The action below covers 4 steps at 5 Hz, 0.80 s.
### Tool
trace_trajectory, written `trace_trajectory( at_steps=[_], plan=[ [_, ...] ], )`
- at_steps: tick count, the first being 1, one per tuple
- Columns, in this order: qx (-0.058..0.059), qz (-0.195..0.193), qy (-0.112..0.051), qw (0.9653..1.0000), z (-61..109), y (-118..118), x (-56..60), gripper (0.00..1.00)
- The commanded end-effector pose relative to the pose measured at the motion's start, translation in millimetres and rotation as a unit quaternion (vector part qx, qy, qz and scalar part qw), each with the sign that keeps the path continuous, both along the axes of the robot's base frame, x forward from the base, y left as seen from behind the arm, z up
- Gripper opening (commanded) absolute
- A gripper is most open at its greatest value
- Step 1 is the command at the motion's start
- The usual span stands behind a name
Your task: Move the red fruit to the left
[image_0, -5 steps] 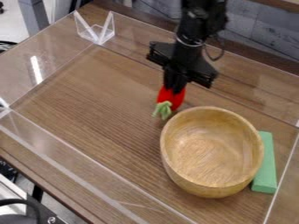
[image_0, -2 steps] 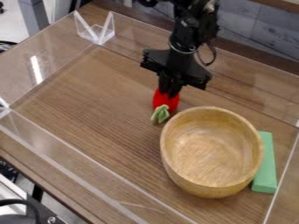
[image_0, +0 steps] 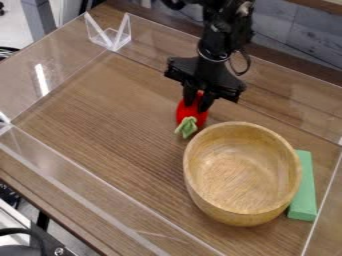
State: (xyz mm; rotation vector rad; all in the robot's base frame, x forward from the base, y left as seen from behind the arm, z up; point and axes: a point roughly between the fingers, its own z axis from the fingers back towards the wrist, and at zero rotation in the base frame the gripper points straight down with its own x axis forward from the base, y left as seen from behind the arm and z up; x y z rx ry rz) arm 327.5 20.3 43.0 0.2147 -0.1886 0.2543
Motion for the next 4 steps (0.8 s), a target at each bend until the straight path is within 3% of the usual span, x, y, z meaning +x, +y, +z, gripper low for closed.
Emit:
trace_trajectory(
  at_steps=[1, 2, 4],
  plan=[
    [-0.007, 0.030, -0.011, 0.9995, 4.4, 7.7, -2.2, 0.00],
    [-0.012, 0.049, -0.015, 0.9986, 8.4, 11.6, -7.1, 0.00],
    [-0.018, 0.089, -0.018, 0.9957, 25.9, -3.8, 0.5, 0.00]
  ],
)
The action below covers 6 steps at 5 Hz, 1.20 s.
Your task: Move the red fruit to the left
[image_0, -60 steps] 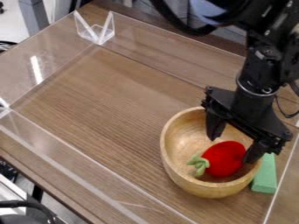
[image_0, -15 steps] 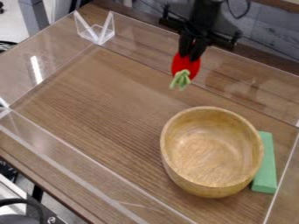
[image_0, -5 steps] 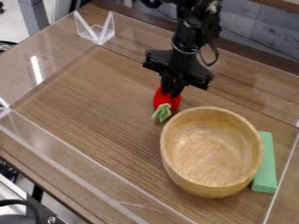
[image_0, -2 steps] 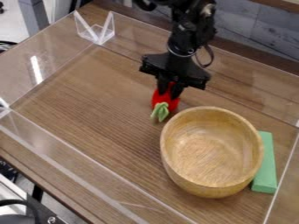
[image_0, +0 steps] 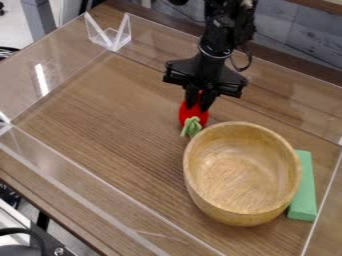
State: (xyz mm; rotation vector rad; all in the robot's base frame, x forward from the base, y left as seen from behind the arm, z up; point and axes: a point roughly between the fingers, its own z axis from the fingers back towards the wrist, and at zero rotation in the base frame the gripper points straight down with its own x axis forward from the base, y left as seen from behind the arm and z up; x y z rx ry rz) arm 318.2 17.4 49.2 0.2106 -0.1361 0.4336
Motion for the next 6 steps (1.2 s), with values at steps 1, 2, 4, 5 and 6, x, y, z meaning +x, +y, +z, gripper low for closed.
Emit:
trace_trajectory(
  at_steps=[1, 2, 4, 5, 6],
  plan=[
    [-0.011, 0.025, -0.050, 0.9984, 35.6, 16.6, 9.3, 0.00],
    [-0.019, 0.064, -0.069, 0.9954, 53.7, 46.9, 8.6, 0.00],
    [-0.017, 0.127, -0.089, 0.9878, 74.0, 117.7, 11.1, 0.00],
    [-0.013, 0.147, -0.092, 0.9847, 74.4, 138.8, 12.4, 0.00],
    [-0.011, 0.160, -0.095, 0.9824, 68.9, 152.4, 16.8, 0.00]
  ],
)
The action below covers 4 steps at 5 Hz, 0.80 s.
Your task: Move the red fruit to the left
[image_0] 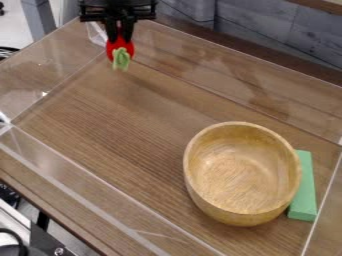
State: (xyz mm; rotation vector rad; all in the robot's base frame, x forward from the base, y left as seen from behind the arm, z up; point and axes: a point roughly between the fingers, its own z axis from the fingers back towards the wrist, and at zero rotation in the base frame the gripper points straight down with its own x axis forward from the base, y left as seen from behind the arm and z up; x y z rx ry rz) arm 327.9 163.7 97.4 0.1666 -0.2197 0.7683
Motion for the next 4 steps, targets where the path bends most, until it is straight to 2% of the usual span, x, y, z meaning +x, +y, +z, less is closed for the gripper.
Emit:
trace_trajectory(
  at_steps=[1, 3, 4],
  plan=[
    [0.017, 0.013, -0.032, 0.9993, 13.1, 17.0, 11.6, 0.00],
    [0.023, 0.073, -0.029, 0.9966, -7.3, 50.9, 15.8, 0.00],
    [0.023, 0.083, -0.025, 0.9960, -8.3, 53.3, 18.7, 1.00]
  ],
)
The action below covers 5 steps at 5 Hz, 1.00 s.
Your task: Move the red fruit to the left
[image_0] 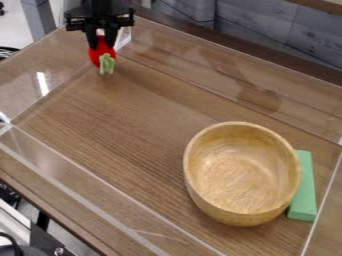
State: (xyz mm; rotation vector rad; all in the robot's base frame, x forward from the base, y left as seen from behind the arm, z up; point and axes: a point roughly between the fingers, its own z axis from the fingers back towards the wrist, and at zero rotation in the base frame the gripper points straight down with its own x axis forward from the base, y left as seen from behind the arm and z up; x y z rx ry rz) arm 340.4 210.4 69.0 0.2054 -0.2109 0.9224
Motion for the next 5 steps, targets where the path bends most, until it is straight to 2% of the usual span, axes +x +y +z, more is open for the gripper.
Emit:
trace_trajectory(
  at_steps=[1, 2, 3, 4, 5],
  plan=[
    [0.014, 0.013, -0.024, 0.9995, 20.4, 4.8, 9.4, 1.00],
    [0.018, 0.020, -0.018, 0.9995, 11.9, 1.9, 12.0, 1.00],
    [0.020, 0.027, -0.013, 0.9994, 5.1, 2.0, 14.6, 0.00],
    [0.012, 0.039, -0.017, 0.9990, 17.5, 1.1, 17.5, 0.00],
    [0.007, 0.052, -0.017, 0.9985, 20.4, 0.1, 20.8, 1.00]
  ],
)
